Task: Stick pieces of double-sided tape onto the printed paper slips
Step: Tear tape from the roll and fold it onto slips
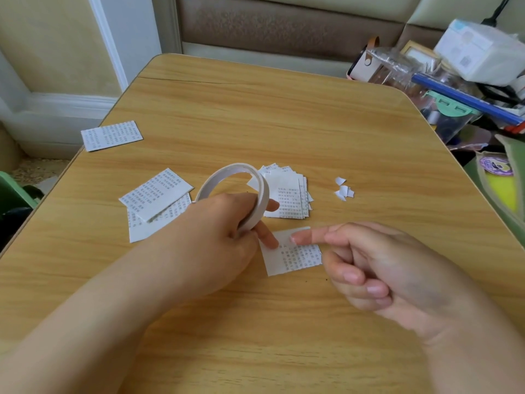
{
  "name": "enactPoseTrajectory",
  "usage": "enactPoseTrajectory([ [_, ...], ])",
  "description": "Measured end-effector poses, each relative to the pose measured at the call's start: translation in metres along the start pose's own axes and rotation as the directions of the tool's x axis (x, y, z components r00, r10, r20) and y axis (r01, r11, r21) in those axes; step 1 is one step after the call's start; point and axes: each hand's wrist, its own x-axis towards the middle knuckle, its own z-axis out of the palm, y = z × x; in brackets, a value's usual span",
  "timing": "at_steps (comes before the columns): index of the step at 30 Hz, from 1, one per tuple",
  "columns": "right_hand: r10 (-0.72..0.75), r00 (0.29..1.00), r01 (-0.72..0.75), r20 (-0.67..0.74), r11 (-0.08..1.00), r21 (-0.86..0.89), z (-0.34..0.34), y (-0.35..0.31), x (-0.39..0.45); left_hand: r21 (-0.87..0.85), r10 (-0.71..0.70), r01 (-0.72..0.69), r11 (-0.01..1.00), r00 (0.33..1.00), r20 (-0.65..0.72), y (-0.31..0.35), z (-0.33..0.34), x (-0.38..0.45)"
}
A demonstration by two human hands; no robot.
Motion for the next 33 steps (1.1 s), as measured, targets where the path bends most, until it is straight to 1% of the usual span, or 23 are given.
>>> enactPoseTrajectory([
  [9, 0.026, 0.994, -0.034, -0.105, 0.997, -0.073, -0.002, 0.005, 0.003, 0.031, 0.01, -0.009, 0.999, 1.0, -0.028, 0.003, 0.0, 0.0],
  [13, 0.012, 0.991, -0.029, -0.134, 0.992, -0.126, -0.001, 0.007, 0.004, 0.082, 0.066, -0.062, 0.995, 0.996, -0.054, 0.006, 0.002, -0.001],
  [17, -0.011, 0.99, -0.016, -0.143, 0.982, -0.19, 0.0, 0.007, 0.003, 0.109, 0.146, -0.134, 0.985, 0.983, -0.111, 0.01, 0.004, -0.004],
  [20, -0.019, 0.989, -0.013, -0.146, 0.977, -0.214, 0.001, 0.006, 0.003, 0.099, 0.174, -0.164, 0.981, 0.98, -0.1, 0.014, 0.004, -0.005],
  [23, -0.023, 0.989, -0.011, -0.143, 0.974, -0.228, 0.001, 0.006, 0.003, 0.134, 0.206, -0.195, 0.971, 0.976, -0.068, 0.015, 0.005, -0.007],
  [29, -0.027, 0.991, -0.006, -0.131, 0.97, -0.245, 0.002, 0.005, 0.003, 0.161, 0.194, -0.187, 0.969, 0.98, -0.032, 0.012, 0.008, -0.007],
  [33, -0.034, 0.992, 0.003, -0.119, 0.968, -0.252, 0.002, 0.005, 0.003, 0.146, 0.176, -0.166, 0.975, 0.983, -0.059, 0.012, 0.01, -0.007],
])
